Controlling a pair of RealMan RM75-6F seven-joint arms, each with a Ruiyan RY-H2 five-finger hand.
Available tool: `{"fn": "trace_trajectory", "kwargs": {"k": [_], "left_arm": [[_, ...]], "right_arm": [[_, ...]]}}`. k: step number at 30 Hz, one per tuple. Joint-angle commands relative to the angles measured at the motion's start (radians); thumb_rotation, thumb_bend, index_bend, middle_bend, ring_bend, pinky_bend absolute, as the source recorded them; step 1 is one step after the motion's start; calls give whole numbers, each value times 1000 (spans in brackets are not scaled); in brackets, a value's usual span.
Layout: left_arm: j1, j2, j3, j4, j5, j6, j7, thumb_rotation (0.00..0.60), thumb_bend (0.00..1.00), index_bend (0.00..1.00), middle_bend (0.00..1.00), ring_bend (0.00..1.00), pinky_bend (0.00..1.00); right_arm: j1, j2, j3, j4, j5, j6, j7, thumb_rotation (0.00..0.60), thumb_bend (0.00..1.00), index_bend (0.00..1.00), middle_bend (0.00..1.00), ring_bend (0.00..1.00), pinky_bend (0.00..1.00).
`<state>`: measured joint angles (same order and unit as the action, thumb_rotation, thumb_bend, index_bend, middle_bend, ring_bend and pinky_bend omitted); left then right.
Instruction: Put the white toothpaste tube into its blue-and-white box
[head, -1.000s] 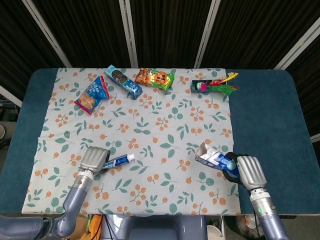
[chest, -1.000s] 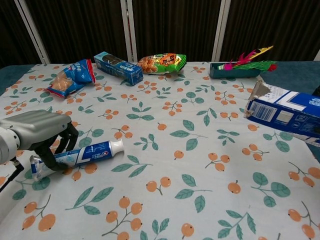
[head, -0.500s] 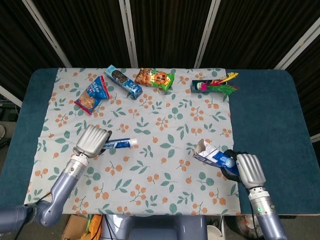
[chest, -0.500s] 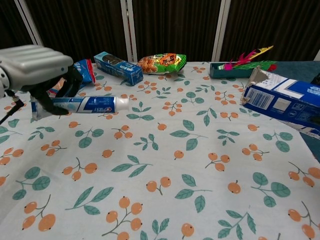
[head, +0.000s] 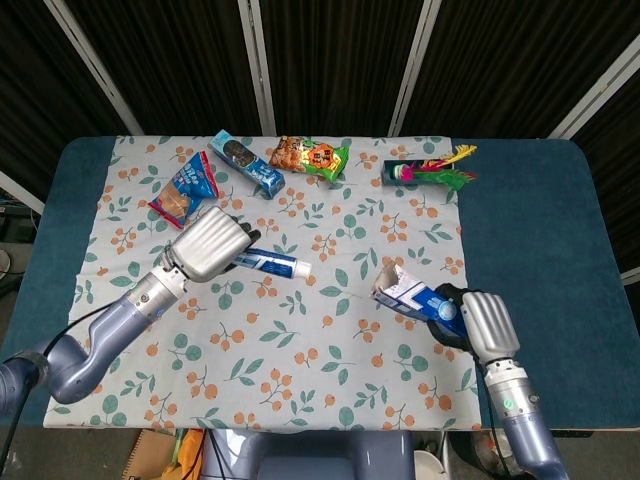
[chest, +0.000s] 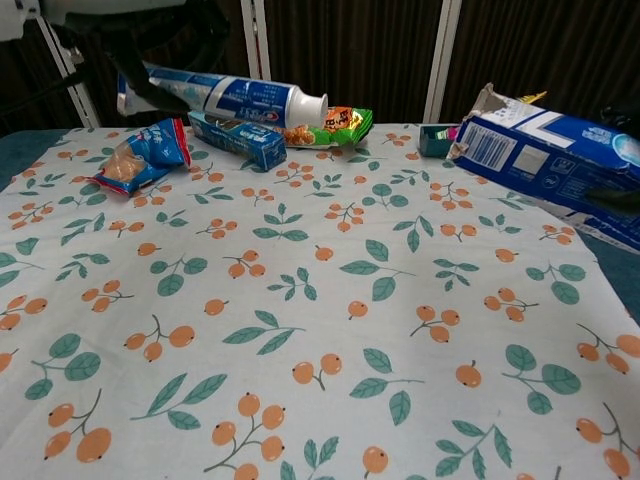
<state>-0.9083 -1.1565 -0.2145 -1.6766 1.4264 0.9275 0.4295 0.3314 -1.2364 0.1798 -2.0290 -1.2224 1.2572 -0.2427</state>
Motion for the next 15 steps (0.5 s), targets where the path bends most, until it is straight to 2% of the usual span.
{"fn": "trace_trajectory", "kwargs": {"k": [1,8,15], "left_arm": [[-43,40,-27,29,55,-22,-45,600,564,713,810,732,834],[-85,86,-55,51,87,-39,-94,600,563,713,810,732,834],[-89,112,-44,35,100,-46,-102,600,564,714,811,733,834]], "right_arm": [[9,8,0,-17,12,-10,-21,600,365,575,602,565,496],[27,2,-9,-63,13,-16,-66,600,366,575,602,565,496],[41,-16,-14,-120,3,-1,-124,600,366,575,602,565,496]]}}
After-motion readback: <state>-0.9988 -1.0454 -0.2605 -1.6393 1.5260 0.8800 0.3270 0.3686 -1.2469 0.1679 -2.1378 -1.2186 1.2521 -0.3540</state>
